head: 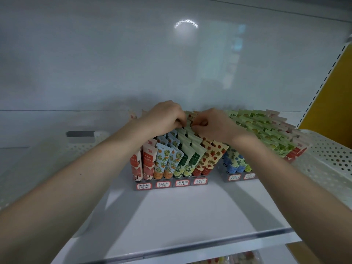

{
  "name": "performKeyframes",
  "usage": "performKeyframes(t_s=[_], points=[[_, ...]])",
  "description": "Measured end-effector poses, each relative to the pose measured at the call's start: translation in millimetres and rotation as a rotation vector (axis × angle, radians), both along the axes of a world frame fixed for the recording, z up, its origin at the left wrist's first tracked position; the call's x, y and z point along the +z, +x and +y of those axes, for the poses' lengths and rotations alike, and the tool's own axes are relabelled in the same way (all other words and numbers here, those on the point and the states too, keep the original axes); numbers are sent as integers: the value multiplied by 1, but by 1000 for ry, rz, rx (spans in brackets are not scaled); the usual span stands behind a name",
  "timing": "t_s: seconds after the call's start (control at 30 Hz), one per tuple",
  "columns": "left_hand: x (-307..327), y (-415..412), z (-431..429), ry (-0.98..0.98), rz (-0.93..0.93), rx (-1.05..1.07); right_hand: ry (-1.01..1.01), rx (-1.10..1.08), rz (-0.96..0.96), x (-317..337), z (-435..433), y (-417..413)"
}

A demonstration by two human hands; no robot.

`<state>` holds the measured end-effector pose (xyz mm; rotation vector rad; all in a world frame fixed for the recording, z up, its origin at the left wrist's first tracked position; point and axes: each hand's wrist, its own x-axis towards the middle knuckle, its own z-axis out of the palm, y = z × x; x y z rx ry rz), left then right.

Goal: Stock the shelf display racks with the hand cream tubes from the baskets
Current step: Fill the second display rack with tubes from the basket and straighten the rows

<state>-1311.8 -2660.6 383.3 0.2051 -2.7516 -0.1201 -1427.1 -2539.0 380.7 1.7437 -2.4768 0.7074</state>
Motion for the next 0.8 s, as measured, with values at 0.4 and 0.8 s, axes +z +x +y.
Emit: performKeyframes(t_s=[0.4,0.8], points=[[-2,-2,0,-24,-42,42,-17,-11,15,-5,0,7],[-4,10,22,-10,-45,-70,-37,-30,-32,-7,25,11]])
